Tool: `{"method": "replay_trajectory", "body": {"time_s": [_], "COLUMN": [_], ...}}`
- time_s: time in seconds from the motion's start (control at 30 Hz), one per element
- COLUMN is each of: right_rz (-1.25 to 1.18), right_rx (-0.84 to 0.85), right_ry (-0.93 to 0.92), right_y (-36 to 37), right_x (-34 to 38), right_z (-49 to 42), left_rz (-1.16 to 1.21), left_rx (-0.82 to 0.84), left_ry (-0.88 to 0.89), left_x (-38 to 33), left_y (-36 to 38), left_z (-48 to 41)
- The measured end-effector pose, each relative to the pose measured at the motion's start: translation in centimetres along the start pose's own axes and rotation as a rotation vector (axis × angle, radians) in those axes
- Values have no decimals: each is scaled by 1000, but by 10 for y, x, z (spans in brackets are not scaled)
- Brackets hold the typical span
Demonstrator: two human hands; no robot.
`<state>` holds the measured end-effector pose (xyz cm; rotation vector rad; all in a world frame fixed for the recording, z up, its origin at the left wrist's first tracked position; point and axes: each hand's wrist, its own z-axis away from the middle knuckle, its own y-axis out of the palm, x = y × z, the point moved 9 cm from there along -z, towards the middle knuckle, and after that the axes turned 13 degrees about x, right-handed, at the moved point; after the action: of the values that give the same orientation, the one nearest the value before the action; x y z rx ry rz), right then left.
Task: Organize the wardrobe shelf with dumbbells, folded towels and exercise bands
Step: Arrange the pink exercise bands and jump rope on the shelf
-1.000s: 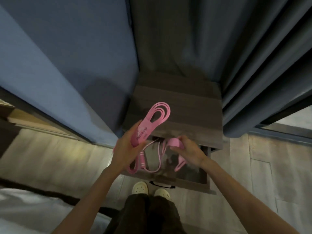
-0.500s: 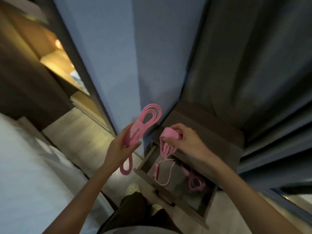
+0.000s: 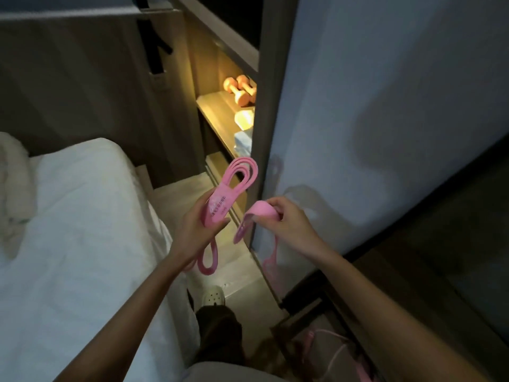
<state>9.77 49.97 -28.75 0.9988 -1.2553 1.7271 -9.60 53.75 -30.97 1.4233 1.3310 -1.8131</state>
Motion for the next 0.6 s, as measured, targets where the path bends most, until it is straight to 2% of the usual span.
{"method": "replay_trajectory", "body": {"time_s": [0.23,0.4,0.6], "right_rz": [-37,-125,-133], "right_rx": [-39,-77,-112], "right_ry": [101,47,71], "right_y": [16,13,4], "right_x": [35,74,94], "right_z": [-151,-237,-329], "left_rz": [53,-37,-60], "left_rx": [-49,-34,-39], "left_ry": [14,-29,-75], "left_x": [28,52,84], "left_y": [-107,-172,-220], "left_z": [-101,-167,-239]}}
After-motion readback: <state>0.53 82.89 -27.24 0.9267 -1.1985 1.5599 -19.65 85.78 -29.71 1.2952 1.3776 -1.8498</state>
